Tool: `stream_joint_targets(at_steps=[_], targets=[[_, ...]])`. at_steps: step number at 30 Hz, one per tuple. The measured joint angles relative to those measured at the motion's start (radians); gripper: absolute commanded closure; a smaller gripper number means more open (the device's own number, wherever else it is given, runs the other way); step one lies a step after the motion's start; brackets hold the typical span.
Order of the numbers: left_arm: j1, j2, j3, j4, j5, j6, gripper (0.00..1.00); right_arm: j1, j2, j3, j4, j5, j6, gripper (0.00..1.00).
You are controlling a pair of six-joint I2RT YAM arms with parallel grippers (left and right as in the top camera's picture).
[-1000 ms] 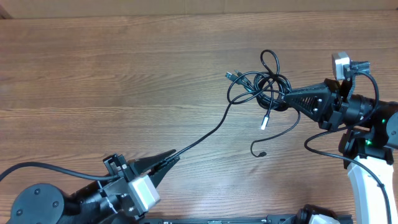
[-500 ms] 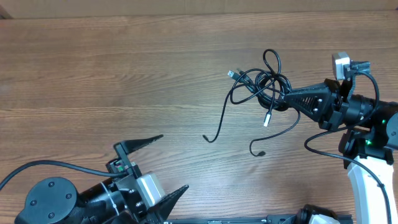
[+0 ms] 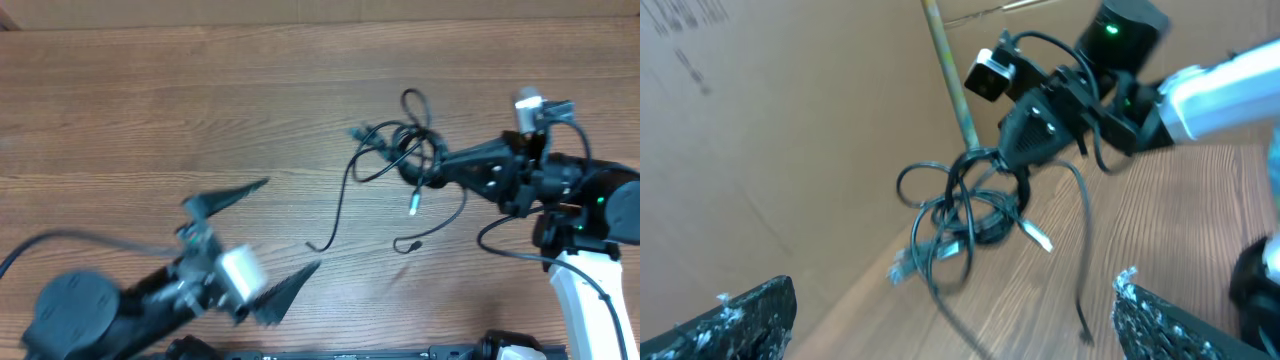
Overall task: Untangle cables
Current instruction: 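Bring the left gripper back to the bundle held by the right gripper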
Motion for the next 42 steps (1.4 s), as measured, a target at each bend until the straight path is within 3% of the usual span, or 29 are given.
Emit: stream_joint_targets(at_steps=[8,18,31,42], targets=[[0.0,0.242,0.0,0.186,-0.001,-0.196,0.0,0.22,-0.001,0.0,0.009,0.0,0.005,0.96],[0.0,0.252,0.0,0.217,0.0,-0.256,0.0,0.317,-0.001,0.0,0.01,0.0,0.005,0.96],[0.001,0.241,0.001,0.006,0.056,0.142,0.0,0.357,-0.001,0.0,0.009,0.0,0.005,0.96],[0.001,0.237,0.001,-0.039,0.044,0.208,0.02,0.421,0.018,-0.018,0.01,0.0,0.004,0.96]])
